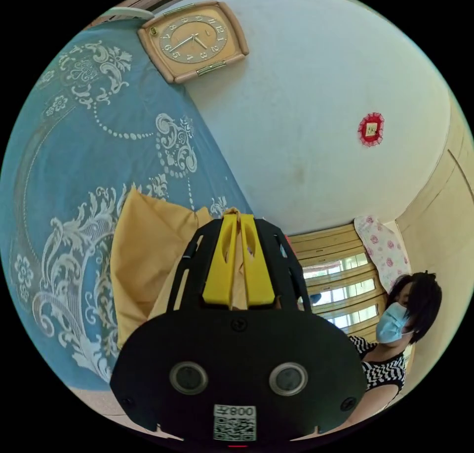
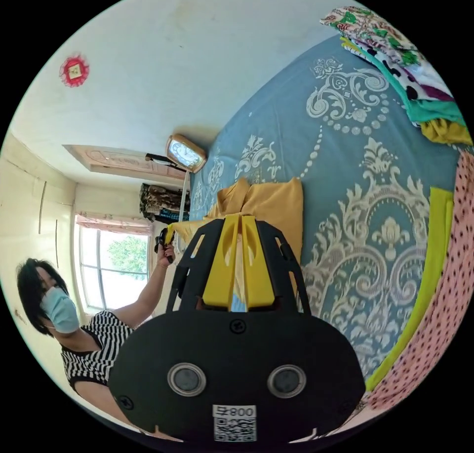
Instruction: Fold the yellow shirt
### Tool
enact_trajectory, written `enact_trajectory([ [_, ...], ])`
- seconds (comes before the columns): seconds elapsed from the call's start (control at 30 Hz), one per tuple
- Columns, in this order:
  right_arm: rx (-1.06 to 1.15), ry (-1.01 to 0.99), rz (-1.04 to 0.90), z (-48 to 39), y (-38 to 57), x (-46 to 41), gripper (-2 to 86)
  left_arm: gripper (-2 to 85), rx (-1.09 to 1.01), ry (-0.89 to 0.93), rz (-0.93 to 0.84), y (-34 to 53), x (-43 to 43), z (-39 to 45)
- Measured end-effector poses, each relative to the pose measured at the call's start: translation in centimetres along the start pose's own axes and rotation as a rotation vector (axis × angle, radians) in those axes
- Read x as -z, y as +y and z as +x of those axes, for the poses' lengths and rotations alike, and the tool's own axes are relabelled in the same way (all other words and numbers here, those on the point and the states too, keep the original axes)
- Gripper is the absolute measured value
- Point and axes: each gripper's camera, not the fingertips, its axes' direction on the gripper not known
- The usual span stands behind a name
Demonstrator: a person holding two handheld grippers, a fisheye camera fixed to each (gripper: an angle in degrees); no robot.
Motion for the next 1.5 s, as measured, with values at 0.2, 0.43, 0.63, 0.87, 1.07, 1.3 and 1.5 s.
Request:
enact_trajectory([
  [0.2, -0.095, -0.012, -0.013, 5.3, -6.2, -8.5, 2.5, 3.7, 0.109, -0.18, -0.033, -3.9, -8.0, -4.3],
  [0.43, 0.03, 0.131, 0.102, 2.9, -4.3, -11.6, 6.9, 8.1, 0.006, -0.095, 0.082, -2.2, -9.1, -2.0],
  [0.63, 0.283, 0.318, 0.07, -3.9, -2.9, -19.9, 7.1, 7.3, -0.197, -0.129, -0.165, 0.8, -17.5, 3.9],
  [0.87, 0.79, 0.763, -0.269, -12.6, -0.5, -40.6, 6.1, 8.7, -0.61, -0.463, -0.469, 4.0, -31.9, 11.7],
  [1.07, 1.182, 1.101, -0.256, -14.4, 3.9, -51.3, 7.1, 9.7, -0.843, -0.732, -0.51, 6.9, -38.1, 15.1],
  [1.3, 1.272, 1.197, -0.317, -12.7, 5.6, -57.2, 6.4, 9.1, -0.82, -0.787, -0.465, 8.1, -41.1, 15.9],
  [1.5, 1.343, 1.289, -0.292, -12.4, 6.0, -61.7, 4.7, 9.3, -0.911, -0.864, -0.452, 9.6, -44.5, 17.8],
])
